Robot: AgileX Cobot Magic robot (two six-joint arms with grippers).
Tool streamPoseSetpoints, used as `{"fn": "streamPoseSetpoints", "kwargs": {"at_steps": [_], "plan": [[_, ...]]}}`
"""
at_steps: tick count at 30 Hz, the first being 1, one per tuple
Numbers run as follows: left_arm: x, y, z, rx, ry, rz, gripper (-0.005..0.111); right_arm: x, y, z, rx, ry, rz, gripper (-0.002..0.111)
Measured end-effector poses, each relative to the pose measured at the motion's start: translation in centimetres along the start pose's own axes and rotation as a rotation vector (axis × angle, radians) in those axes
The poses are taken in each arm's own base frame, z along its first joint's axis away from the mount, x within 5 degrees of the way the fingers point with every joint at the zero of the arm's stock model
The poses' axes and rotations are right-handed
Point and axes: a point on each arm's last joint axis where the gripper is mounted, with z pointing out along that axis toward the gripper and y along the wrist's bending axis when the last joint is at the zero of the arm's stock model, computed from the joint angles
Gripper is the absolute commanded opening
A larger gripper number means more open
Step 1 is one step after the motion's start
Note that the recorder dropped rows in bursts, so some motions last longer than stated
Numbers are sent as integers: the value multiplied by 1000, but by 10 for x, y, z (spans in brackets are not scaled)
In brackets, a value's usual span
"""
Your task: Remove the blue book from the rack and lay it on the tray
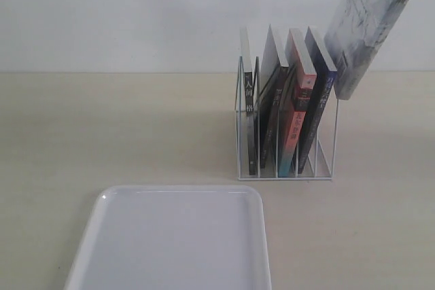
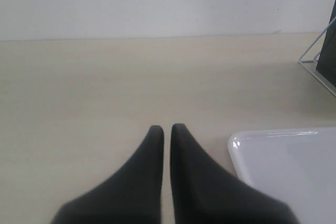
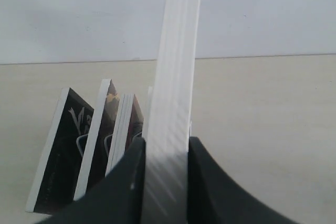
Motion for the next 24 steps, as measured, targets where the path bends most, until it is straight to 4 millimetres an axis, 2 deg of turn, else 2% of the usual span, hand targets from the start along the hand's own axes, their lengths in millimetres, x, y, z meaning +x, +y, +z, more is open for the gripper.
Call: {"fn": "streamPoseSetpoints", "kwargs": {"at_steps": [14, 24], "plan": [[0, 0, 0, 0, 0, 0, 4, 5, -1, 25, 10, 58, 4, 0], [0, 0, 0, 0, 0, 0, 4, 21, -5, 51, 15, 94, 10, 0]]}}
